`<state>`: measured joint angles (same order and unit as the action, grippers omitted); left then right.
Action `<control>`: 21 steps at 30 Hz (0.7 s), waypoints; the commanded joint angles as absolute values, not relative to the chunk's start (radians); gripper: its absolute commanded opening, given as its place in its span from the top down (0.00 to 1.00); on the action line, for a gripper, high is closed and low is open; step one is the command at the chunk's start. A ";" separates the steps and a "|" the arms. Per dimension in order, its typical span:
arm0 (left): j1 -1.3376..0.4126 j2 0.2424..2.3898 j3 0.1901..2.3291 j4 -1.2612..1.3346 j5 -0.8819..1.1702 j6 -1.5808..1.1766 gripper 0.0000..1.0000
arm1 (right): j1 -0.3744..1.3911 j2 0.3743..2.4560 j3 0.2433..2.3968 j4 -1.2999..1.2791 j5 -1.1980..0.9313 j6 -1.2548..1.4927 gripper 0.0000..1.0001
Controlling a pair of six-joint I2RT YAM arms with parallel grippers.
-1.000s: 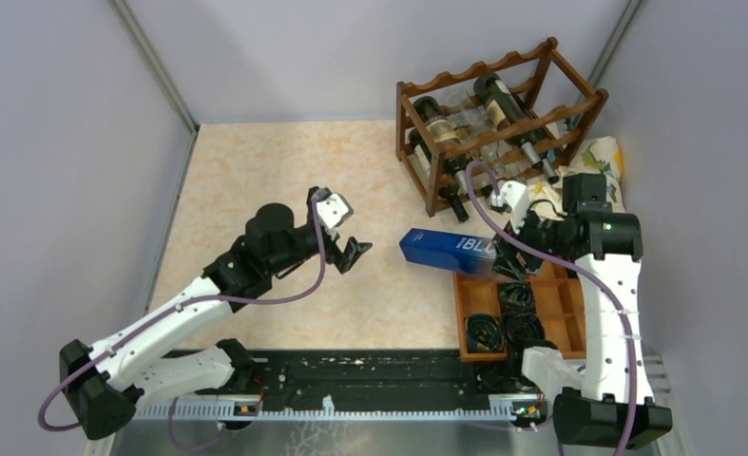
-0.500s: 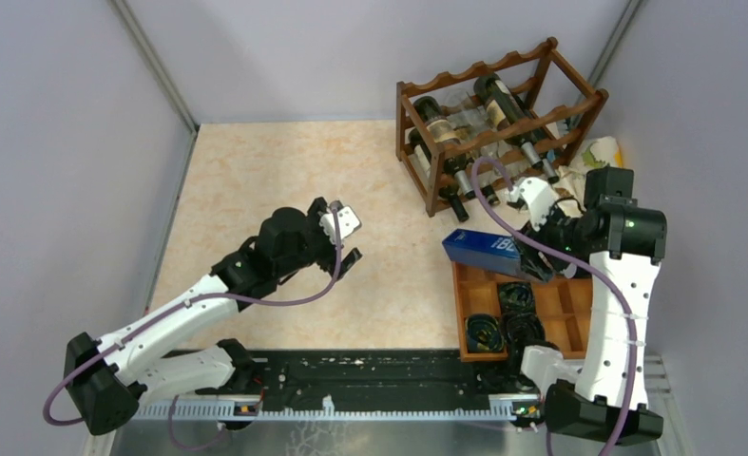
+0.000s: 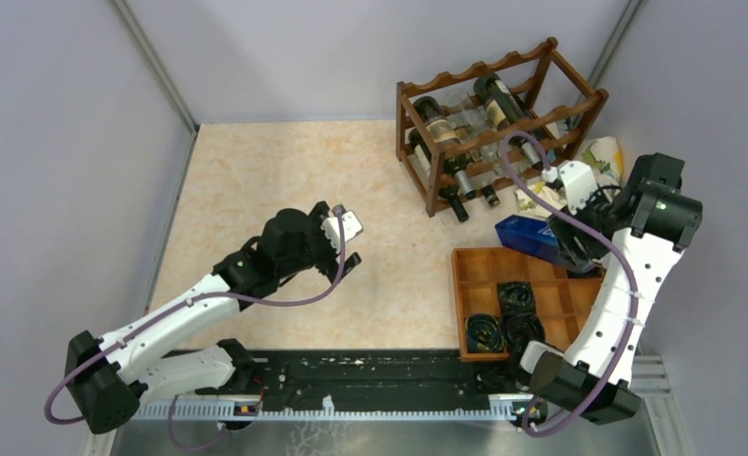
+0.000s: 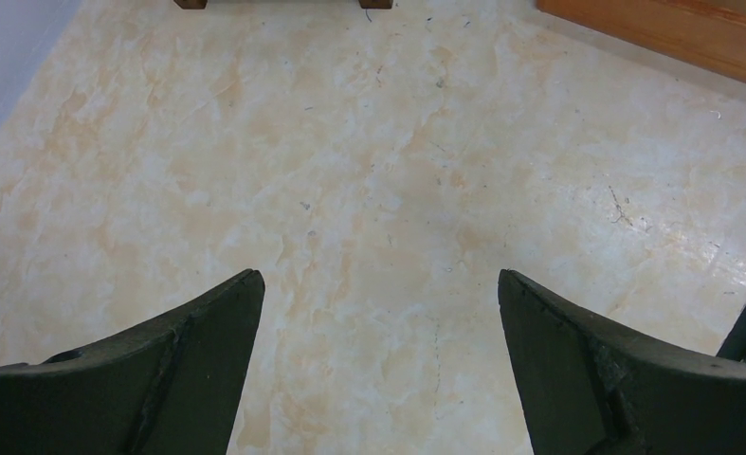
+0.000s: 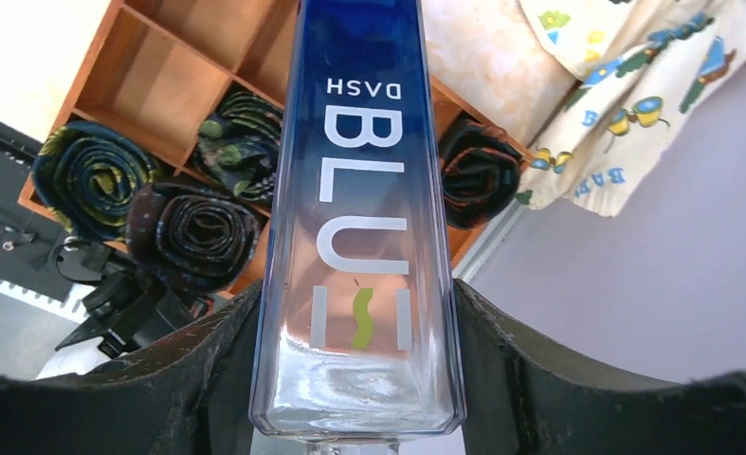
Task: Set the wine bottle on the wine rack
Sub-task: Pick up the wine bottle from the center of the board, then place the wine bottle in the wine rack.
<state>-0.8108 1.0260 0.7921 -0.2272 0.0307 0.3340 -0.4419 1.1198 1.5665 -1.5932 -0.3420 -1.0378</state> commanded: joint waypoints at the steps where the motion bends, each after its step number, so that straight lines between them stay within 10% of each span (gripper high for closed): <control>1: -0.805 1.006 0.787 -0.235 0.059 0.337 0.01 | -0.520 1.150 1.701 -1.491 -0.433 -1.078 1.00; 21: -0.804 0.978 0.784 -0.243 0.075 0.346 0.01 | -0.831 1.282 1.657 -1.093 -0.646 -0.964 1.00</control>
